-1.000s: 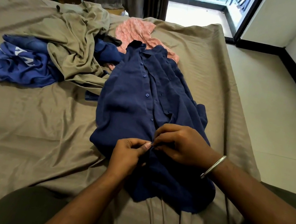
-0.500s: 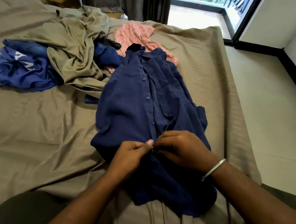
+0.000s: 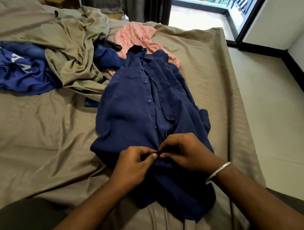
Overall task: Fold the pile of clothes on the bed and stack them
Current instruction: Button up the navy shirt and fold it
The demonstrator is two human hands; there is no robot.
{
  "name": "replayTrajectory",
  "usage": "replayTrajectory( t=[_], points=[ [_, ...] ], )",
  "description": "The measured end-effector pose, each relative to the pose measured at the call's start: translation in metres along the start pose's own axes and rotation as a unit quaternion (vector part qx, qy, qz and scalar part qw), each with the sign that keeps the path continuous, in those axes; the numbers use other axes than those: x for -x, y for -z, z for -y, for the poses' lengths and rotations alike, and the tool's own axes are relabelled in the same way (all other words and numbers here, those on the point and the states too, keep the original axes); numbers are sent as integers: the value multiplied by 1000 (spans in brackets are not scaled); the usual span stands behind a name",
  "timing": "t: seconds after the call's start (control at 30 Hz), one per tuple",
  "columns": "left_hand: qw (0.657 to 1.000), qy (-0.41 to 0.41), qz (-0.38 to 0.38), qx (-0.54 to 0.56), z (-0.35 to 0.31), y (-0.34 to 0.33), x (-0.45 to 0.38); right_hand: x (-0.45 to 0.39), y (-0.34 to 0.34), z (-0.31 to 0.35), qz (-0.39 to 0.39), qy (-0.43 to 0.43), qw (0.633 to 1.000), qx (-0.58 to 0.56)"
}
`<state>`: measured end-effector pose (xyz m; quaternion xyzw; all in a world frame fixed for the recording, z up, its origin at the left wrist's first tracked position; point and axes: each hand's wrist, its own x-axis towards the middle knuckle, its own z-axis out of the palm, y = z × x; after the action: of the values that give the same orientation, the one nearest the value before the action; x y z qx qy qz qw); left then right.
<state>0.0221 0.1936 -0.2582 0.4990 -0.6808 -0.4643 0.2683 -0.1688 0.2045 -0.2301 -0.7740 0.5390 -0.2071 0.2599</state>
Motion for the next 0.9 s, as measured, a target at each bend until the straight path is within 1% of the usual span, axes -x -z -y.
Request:
replayTrajectory(
  t=[0.13,0.23,0.37,0.5,0.67,0.83,0.9],
  points=[
    [998,-40,-5,-52,0,1,1,-1,-3,-3,6,-7,1000,-13],
    [995,-61,-26,-74,-1,1,2,-1,-7,-4,-5,-9,999,-31],
    [996,-37,-62,-61,-2,4,2,-1,-12,-5,-14,-29,998,-60],
    [995,-29,-34,-88,-2,6,0,-2,-15,-5,-6,-42,997,-68],
    [993,-58,-18,-103,-2,7,0,-3,-16,-3,-1,-61,996,-71],
    [994,-14,-11,-104,0,9,-2,-4,-21,0,-17,-72,996,-41],
    [995,-6,-17,-97,-1,10,-1,-5,-23,2,-27,-80,995,-48]
  ],
)
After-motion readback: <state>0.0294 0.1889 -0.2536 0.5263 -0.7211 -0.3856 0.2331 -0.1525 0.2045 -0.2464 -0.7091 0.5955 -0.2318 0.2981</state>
